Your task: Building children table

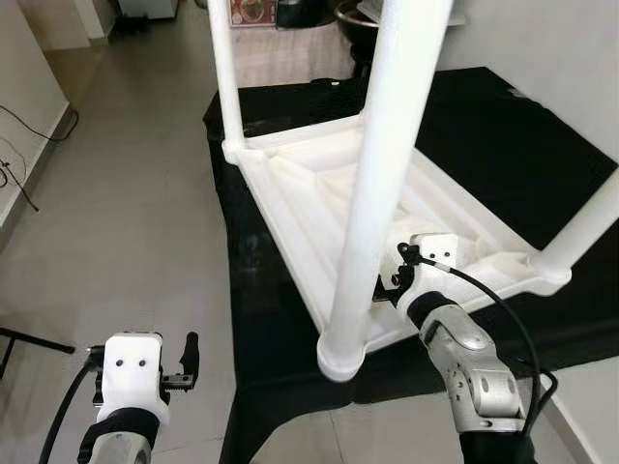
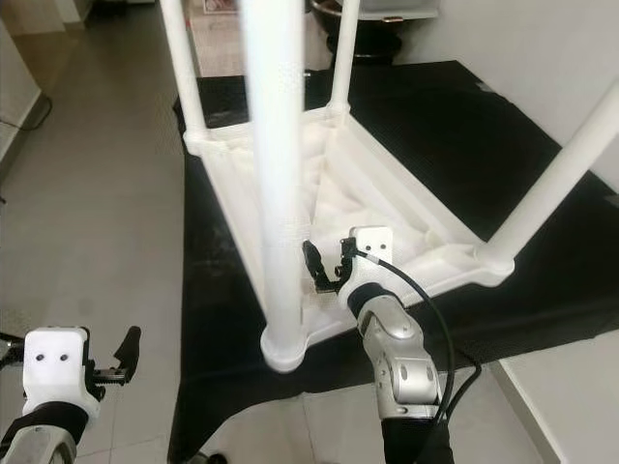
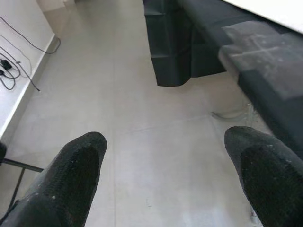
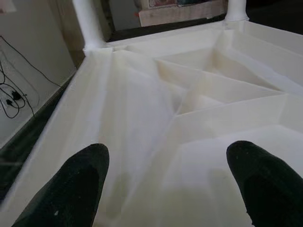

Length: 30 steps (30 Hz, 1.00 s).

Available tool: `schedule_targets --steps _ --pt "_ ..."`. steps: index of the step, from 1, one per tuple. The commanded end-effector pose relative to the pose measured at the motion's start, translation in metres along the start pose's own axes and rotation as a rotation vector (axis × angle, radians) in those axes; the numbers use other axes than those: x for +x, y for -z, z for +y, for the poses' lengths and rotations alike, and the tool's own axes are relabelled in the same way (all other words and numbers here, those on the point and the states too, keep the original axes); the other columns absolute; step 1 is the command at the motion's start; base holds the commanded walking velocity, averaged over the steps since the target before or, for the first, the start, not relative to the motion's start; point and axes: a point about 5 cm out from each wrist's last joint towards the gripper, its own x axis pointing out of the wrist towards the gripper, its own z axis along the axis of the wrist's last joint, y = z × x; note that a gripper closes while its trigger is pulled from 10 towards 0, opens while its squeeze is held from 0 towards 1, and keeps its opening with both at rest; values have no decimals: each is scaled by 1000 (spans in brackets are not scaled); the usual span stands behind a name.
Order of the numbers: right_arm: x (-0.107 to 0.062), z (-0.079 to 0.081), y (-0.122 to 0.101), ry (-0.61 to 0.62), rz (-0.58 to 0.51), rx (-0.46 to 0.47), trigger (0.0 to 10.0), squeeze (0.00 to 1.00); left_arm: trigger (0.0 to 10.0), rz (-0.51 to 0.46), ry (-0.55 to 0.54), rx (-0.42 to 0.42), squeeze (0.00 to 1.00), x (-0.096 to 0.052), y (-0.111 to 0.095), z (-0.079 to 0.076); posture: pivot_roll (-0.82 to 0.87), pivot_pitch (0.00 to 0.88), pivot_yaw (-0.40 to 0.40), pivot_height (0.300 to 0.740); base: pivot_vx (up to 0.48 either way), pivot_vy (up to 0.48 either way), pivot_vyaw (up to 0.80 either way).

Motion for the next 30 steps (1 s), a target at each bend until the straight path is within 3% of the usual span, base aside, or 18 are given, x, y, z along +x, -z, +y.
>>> schedule_targets --steps 1,18,21,26,27,29,30 --pt "-2 2 0 2 2 8 10000 0 10000 26 -1 26 0 0 5 1 39 95 -7 740 -319 0 0" --pt "-1 4 0 13 5 -3 10000 0 10000 18 -5 38 0 3 5 2 50 87 -5 740 -313 0 0" --pt "11 -3 -9 69 2 -117 10000 0 10000 -16 64 23 0 6 1 -4 47 84 -6 740 0 0 0" --pt "25 -13 -15 147 7 -177 10000 0 10000 -32 102 16 0 7 -1 -9 51 81 -6 740 0 0 0" --pt "34 -22 -19 210 16 -215 10000 0 10000 -46 131 10 0 7 -4 -12 64 82 -13 740 0 0 0" --pt "34 -22 -19 210 16 -215 10000 0 10000 -46 131 10 0 7 -4 -12 64 82 -13 740 0 0 0" --pt "44 -29 -26 269 20 -246 10000 0 10000 -59 159 0 0 7 -6 -16 67 83 -17 740 0 0 0"
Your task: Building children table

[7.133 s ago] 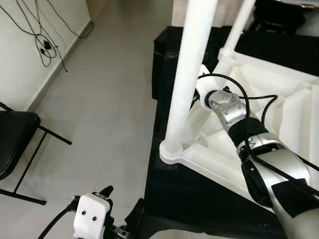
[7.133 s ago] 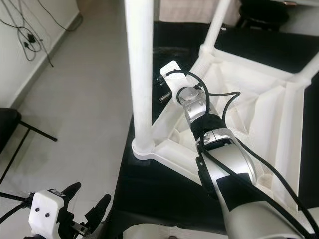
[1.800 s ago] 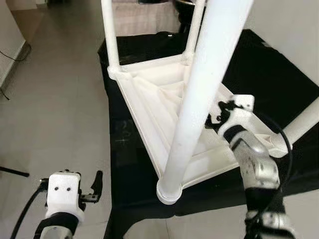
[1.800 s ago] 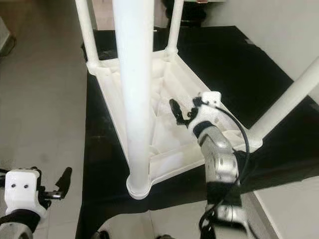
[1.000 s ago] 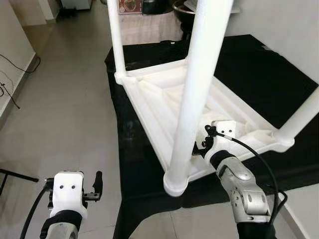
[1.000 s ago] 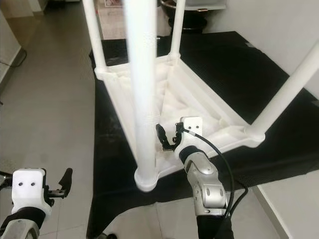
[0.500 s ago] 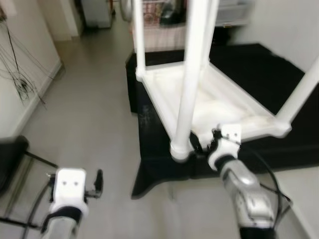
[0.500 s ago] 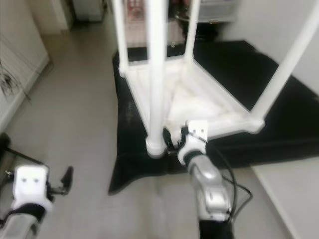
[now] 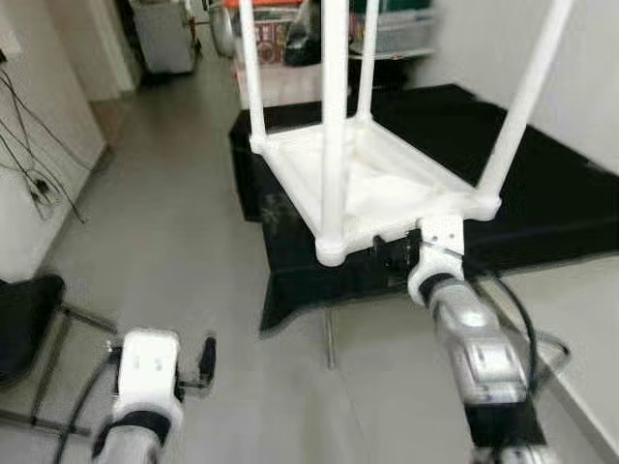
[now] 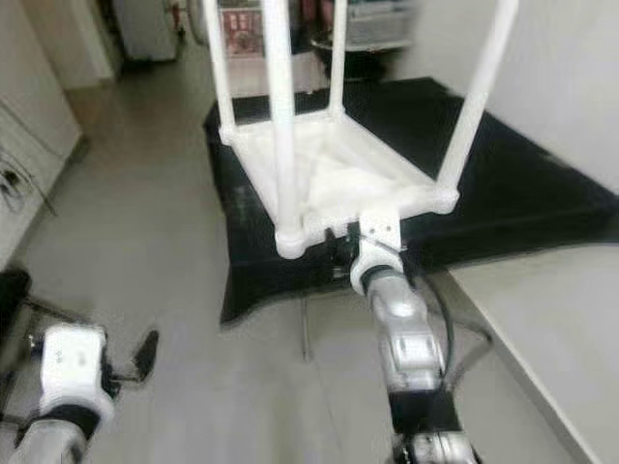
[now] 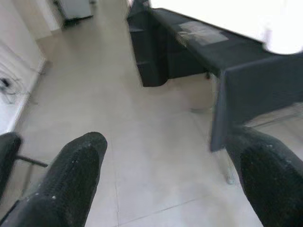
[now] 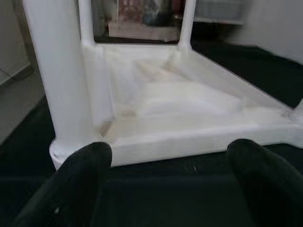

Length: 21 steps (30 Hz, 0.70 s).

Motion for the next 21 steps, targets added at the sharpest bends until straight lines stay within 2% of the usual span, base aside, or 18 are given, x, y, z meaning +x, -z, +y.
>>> schedule_targets --steps 1,3,4,5,6,9,21 --pt "6 -7 -2 53 5 -34 10000 0 10000 -16 32 0 0 1 -2 -4 67 83 -17 740 0 0 0" --pt "23 -3 -14 83 -7 -24 10000 0 10000 -27 69 -6 0 0 -5 -9 75 92 -21 740 0 0 0" --pt "23 -3 -14 83 -7 -24 10000 0 10000 -27 69 -6 0 0 -5 -9 75 92 -21 740 0 0 0" --pt "29 7 -21 69 -19 -12 10000 0 10000 -28 75 -5 0 -2 -5 -11 84 100 -22 740 0 0 0" --pt "29 7 -21 69 -19 -12 10000 0 10000 -28 75 -5 0 -2 -5 -11 84 100 -22 740 0 0 0" --pt "38 20 -27 68 -19 -9 10000 0 10000 -26 75 0 0 -5 -6 -12 101 114 -23 740 0 0 0" --pt "57 32 -47 121 -20 1 10000 0 10000 -10 77 -17 0 -22 -10 -14 144 193 -27 740 0 0 0"
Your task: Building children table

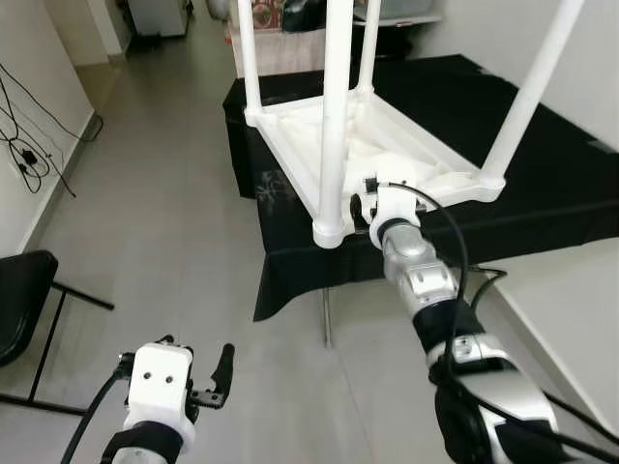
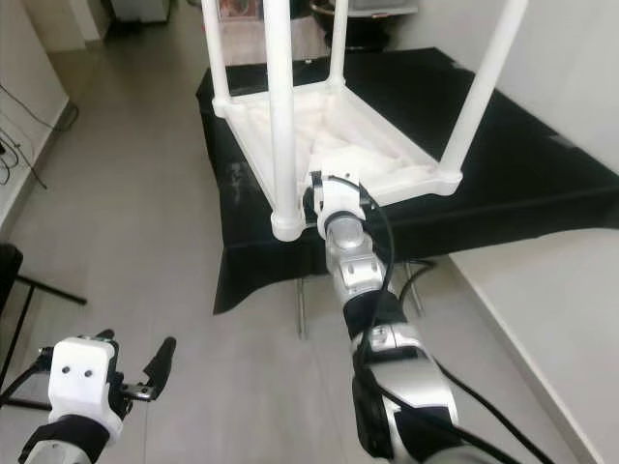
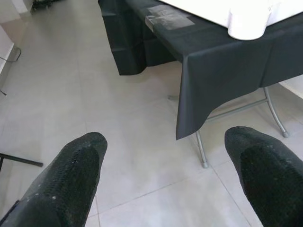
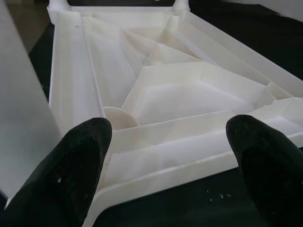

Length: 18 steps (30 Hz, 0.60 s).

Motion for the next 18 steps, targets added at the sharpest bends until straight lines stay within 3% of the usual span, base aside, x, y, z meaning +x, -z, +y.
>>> schedule_targets --steps 1,6,9,10,11,12,15,18 --pt "1 2 2 10 8 0 10000 0 10000 21 1 6 0 -3 1 -1 144 193 -27 740 0 0 0" --pt "3 12 -4 -20 1 17 10000 0 10000 30 3 1 0 -8 0 -2 145 214 -25 740 0 0 0" --pt "-11 64 -19 -358 -61 142 10000 0 10000 36 4 -3 0 -11 -1 -2 138 225 -26 740 0 0 0" --pt "-11 64 -19 -358 -61 142 10000 0 10000 36 4 -3 0 -11 -1 -2 138 225 -26 740 0 0 0" --pt "-20 81 -27 -472 -93 170 10000 0 10000 36 3 -5 0 -11 -1 -2 134 227 -26 740 0 0 0" --pt "-20 81 -27 -472 -93 170 10000 0 10000 36 3 -5 0 -11 -1 -2 134 227 -26 740 0 0 0" --pt "-41 110 -40 -645 -149 206 10000 0 10000 36 2 -8 0 -10 -2 -1 129 223 -30 740 0 0 0" --pt "-44 114 -39 -658 -150 203 10000 0 10000 35 0 -8 0 -9 -1 -1 127 218 -32 740 0 0 0"
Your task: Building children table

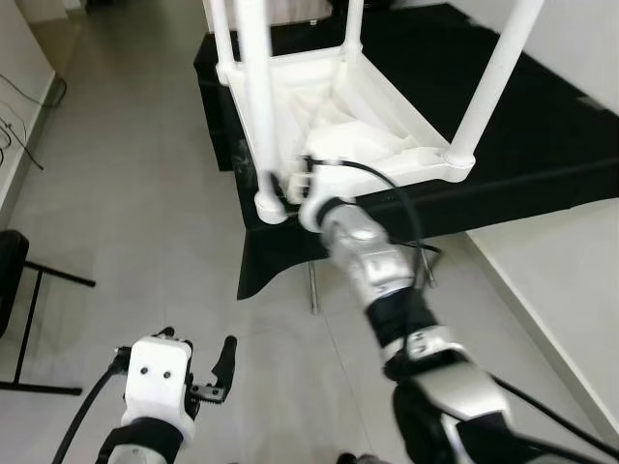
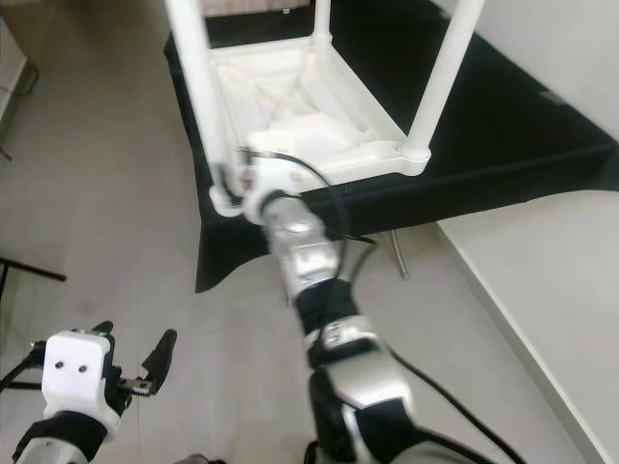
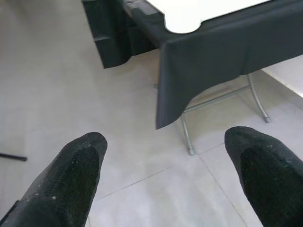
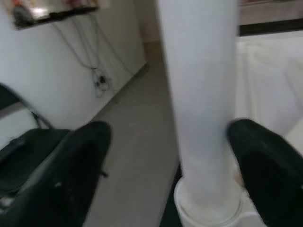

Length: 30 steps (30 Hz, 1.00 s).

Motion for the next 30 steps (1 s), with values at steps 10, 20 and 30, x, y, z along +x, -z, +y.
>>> schedule_targets --steps 10,20,30 --pt "-20 -39 25 72 67 -82 10000 0 10000 16 -6 10 0 4 3 2 104 184 -41 740 0 0 0" --pt "-89 -70 48 -16 95 -76 10000 0 10000 -27 -58 30 0 20 0 13 36 148 -31 740 0 0 0" --pt "-123 -75 72 138 156 -5 10000 0 10000 -12 -1 25 0 20 2 8 33 121 -7 740 27 0 -480"
